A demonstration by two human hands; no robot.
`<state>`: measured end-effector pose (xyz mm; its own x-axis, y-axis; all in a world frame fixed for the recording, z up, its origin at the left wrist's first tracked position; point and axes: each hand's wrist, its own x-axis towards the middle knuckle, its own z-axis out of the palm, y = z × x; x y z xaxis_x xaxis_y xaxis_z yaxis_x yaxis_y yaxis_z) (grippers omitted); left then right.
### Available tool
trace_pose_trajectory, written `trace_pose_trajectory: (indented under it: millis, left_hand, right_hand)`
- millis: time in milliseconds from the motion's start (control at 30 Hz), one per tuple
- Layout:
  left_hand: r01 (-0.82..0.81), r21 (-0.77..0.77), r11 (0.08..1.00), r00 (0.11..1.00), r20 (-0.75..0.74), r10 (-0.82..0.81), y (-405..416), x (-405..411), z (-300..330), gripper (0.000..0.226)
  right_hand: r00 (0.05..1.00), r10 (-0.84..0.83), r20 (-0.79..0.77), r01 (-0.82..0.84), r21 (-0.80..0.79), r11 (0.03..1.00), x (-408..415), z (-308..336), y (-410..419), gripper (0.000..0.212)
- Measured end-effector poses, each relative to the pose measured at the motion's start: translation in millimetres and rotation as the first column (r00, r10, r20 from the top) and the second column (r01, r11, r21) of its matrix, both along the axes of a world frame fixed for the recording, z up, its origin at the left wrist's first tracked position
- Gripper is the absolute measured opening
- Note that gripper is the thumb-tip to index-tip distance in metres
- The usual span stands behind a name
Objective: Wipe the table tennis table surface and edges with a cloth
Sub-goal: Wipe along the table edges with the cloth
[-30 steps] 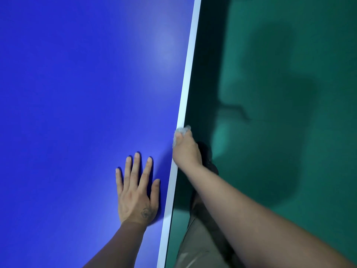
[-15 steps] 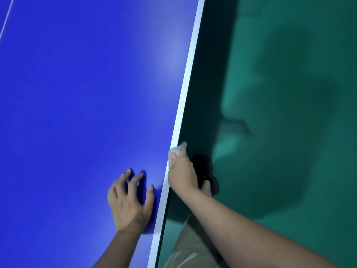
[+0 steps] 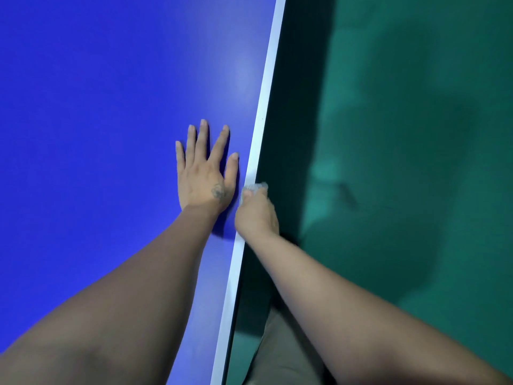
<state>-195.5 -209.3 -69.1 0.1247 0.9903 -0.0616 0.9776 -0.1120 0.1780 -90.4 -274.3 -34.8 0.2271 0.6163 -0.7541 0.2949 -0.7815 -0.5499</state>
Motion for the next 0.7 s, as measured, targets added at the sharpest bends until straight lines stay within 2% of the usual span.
trace_pose_trajectory:
  millis: [167, 367, 467, 700]
  left_hand:
    - [-0.028, -0.020, 0.999, 0.999, -0.025, 0.027, 1.6, 1.4, 3.1, 0.062]
    - [-0.002, -0.020, 1.000, 0.998, -0.070, 0.001, 3.3, 1.5, 2.2, 0.061]
    - [0.007, -0.041, 0.999, 0.995, -0.097, -0.011, 3.3, 2.0, -1.5, 0.062]
    - [0.017, -0.063, 0.998, 0.995, -0.100, -0.024, 6.7, 1.8, -1.9, 0.063]
  right_hand:
    - [1.000, -0.021, 0.021, 0.020, 0.017, 1.000, 18.2, -8.5, 54.4, 0.036]
    - [1.000, -0.018, -0.020, 0.020, 0.078, 0.997, 6.4, -1.2, 18.5, 0.060]
    - [0.998, -0.062, -0.023, 0.064, 0.073, 0.995, 4.1, -2.7, 24.0, 0.060]
    - [0.996, -0.046, 0.082, 0.040, 0.074, 0.996, 40.8, -11.7, 137.4, 0.053]
